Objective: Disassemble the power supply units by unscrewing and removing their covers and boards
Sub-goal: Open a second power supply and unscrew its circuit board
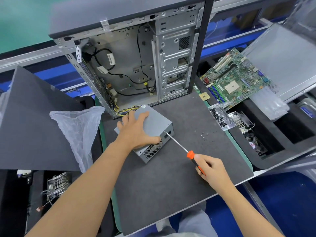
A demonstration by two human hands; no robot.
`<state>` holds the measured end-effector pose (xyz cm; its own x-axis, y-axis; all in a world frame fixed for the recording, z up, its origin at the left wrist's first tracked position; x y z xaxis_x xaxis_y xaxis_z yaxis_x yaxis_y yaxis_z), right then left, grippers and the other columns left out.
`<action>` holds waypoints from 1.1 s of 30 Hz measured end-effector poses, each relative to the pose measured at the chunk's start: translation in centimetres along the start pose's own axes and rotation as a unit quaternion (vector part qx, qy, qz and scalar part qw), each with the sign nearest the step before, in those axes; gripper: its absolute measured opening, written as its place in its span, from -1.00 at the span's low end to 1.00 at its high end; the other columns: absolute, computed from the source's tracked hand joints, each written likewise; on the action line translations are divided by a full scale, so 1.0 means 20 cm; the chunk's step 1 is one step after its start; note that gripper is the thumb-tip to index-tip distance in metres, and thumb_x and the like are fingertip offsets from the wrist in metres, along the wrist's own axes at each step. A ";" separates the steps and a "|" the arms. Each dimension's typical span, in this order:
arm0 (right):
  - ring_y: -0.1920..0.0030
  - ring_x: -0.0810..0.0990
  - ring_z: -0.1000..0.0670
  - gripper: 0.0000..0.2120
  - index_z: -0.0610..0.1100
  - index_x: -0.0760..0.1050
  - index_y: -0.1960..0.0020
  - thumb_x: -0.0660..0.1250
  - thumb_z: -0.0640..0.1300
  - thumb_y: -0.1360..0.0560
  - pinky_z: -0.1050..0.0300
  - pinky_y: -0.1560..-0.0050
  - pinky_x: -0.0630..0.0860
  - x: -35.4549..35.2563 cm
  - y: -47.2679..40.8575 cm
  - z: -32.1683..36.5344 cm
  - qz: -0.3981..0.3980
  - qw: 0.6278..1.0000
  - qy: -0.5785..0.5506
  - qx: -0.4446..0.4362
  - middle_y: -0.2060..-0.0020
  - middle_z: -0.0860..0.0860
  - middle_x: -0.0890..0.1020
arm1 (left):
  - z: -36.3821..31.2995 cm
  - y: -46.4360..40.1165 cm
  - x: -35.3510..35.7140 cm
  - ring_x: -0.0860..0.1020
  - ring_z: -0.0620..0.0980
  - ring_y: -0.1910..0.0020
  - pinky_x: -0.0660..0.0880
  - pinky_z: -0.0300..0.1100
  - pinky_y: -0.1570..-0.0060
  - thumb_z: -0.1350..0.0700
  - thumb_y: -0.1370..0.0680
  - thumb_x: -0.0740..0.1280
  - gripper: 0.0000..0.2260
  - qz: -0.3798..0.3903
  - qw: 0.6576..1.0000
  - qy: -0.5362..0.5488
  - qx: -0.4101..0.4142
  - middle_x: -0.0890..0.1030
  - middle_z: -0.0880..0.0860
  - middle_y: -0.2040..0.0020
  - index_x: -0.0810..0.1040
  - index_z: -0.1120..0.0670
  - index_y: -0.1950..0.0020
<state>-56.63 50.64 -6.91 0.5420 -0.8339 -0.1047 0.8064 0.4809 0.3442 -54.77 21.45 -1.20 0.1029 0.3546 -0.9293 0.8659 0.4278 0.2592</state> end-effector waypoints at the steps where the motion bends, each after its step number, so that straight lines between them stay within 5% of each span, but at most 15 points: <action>1: 0.41 0.34 0.07 -0.60 0.07 0.70 0.05 0.32 0.35 -0.44 0.28 0.39 0.31 -0.02 0.01 0.02 -0.024 0.999 0.033 -0.030 0.48 0.06 0.41 | 0.00 0.00 0.00 0.17 0.14 -0.33 0.13 0.12 -0.33 -0.50 -0.06 0.26 0.03 0.000 1.000 -0.003 -0.002 0.18 0.02 -0.34 0.13 -0.22 -0.50; 4: 0.41 0.41 0.13 -0.74 0.18 0.67 -0.01 0.32 0.27 -0.48 0.39 0.35 0.35 -0.08 0.04 0.05 -0.085 0.982 0.137 -0.101 0.44 0.13 0.53 | -0.03 0.02 0.01 0.17 0.15 -0.33 0.13 0.13 -0.33 -0.51 -0.05 0.25 0.05 -0.006 1.000 -0.010 -0.003 0.17 0.03 -0.33 0.12 -0.20 -0.50; 7: 0.33 0.51 0.12 -0.79 0.08 0.67 -0.03 0.34 0.13 -0.51 0.46 0.29 0.35 -0.09 0.06 0.06 -0.094 0.967 0.188 -0.142 0.36 0.19 0.57 | -0.06 0.04 0.03 0.13 0.17 -0.38 0.09 0.16 -0.37 -0.56 -0.05 0.25 0.09 -0.009 1.000 -0.019 0.003 0.14 0.05 -0.37 0.11 -0.18 -0.53; 12: 0.40 0.42 0.13 -0.84 0.14 0.69 0.07 0.35 0.14 -0.53 0.34 0.31 0.38 -0.07 0.04 -0.05 -0.052 0.993 0.096 -0.052 0.46 0.12 0.51 | 0.11 0.03 -0.02 0.21 0.13 -0.45 0.14 0.13 -0.43 -0.45 -0.35 0.34 -0.13 -0.026 0.989 0.146 -0.023 0.28 -0.02 -0.50 0.16 -0.15 -0.56; 16: 0.39 0.36 0.07 -0.73 0.02 0.69 0.04 0.32 0.17 -0.56 0.23 0.35 0.36 -0.03 0.04 -0.09 0.003 0.998 0.062 -0.007 0.46 0.05 0.44 | 0.21 0.02 -0.02 0.30 0.19 -0.44 0.22 0.13 -0.44 -0.24 -0.58 0.28 -0.34 -0.050 0.989 0.131 -0.035 0.40 0.14 -0.47 0.25 0.08 -0.57; 27: 0.37 0.37 0.05 -0.76 0.05 0.71 0.01 0.30 0.10 -0.58 0.22 0.33 0.36 0.00 0.05 -0.08 0.019 0.998 0.052 0.009 0.46 0.06 0.42 | 0.28 0.01 -0.09 0.51 0.13 -0.26 0.39 -0.02 -0.25 -0.18 -0.64 0.18 -0.65 -0.074 0.968 0.221 -0.094 0.63 0.07 -0.22 0.58 -0.08 -0.30; 33: 0.38 0.36 0.04 -0.49 -0.19 0.67 0.04 0.31 0.26 -0.43 0.24 0.39 0.30 0.03 0.06 -0.09 0.040 0.997 0.003 0.072 0.47 0.06 0.32 | 0.31 0.02 -0.07 0.52 0.11 -0.23 0.41 -0.03 -0.27 -0.18 -0.64 0.19 -0.66 -0.082 0.966 0.228 -0.087 0.64 0.06 -0.22 0.57 -0.12 -0.33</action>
<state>-54.99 51.19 -8.27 0.6051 -0.7924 -0.0765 0.7185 0.5022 0.4812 -51.59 15.96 -1.45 -0.2891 0.5824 -0.7598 0.7522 0.6291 0.1959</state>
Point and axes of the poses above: each hand's wrist, its own y-axis away from the middle knuckle, its own x-axis out of the palm, z = x × y, the point moved 9 cm from there along -y, towards the middle knuckle
